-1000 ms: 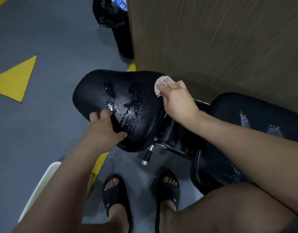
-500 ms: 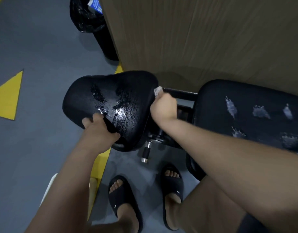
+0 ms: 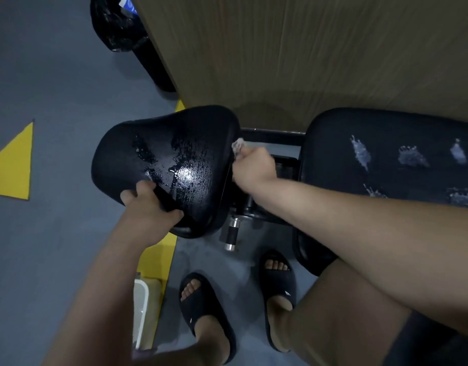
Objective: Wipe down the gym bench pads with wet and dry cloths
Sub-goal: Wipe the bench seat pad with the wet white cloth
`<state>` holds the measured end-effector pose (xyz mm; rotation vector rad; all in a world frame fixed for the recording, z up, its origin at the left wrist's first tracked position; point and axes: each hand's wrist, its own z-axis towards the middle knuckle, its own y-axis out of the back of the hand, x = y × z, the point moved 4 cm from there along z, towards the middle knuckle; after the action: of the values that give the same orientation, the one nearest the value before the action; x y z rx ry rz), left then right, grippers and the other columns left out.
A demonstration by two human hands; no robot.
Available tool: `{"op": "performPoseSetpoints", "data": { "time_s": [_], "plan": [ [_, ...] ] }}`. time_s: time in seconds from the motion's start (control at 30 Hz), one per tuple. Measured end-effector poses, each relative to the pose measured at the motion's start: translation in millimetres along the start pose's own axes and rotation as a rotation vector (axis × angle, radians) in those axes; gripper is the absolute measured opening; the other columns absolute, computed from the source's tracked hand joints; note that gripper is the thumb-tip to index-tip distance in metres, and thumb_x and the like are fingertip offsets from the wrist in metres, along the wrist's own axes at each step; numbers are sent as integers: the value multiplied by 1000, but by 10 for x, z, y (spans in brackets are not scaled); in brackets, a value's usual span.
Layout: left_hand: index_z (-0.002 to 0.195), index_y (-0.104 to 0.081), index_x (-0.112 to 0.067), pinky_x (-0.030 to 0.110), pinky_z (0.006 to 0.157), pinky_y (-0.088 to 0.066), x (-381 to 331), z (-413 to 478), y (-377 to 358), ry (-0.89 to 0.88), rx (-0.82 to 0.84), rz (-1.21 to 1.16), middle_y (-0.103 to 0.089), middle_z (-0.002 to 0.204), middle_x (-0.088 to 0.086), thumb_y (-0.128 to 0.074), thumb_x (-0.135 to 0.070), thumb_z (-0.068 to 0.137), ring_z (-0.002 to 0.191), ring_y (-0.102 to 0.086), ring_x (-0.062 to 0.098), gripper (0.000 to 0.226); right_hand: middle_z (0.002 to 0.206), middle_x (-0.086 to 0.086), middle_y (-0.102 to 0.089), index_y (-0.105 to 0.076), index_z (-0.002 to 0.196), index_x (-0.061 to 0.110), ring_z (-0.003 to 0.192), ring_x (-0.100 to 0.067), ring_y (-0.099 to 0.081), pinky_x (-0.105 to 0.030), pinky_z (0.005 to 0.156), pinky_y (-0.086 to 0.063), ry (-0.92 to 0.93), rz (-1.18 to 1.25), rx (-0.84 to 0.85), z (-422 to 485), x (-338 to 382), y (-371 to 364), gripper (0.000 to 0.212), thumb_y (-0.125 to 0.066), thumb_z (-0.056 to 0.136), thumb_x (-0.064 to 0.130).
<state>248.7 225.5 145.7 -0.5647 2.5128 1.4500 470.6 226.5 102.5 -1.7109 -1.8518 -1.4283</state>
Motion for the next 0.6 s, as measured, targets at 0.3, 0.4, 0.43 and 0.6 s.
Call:
{"op": "performPoseSetpoints", "data": {
  "time_s": [0.3,0.4,0.43,0.6],
  "plan": [
    [149,-28,-14,33,98,-37,1,-27,-7,-11,-12,3,-23,143,13,-78,-29,86,96,-42,23,81,113,-1,-72,-71,125,23,109,-19,-66,-23,92,-51,37,108,-76,210,91,140,33,-49,102,15],
    [149,-28,-15,35,104,-37,18,-30,10,-9,-11,5,-22,145,12,-78,-31,86,98,-41,22,82,103,-3,-71,-72,111,14,101,-18,-65,-21,78,-46,0,-20,-25,-98,16,8,24,-51,99,13],
    [149,-28,-15,35,105,-37,15,-32,14,-7,-12,4,-22,145,12,-78,-30,86,98,-41,22,82,95,-1,-69,-71,100,12,97,-17,-65,-20,75,-45,-10,-31,-5,-252,-13,-35,19,-52,97,9],
    [148,-28,-12,35,104,-37,-33,-27,1,-7,-17,19,-23,144,15,-78,-27,87,96,-41,22,80,93,-4,-67,-70,95,9,93,-17,-62,-12,64,-32,-33,-5,91,-633,-57,-158,16,-54,96,4]
  ]
}}
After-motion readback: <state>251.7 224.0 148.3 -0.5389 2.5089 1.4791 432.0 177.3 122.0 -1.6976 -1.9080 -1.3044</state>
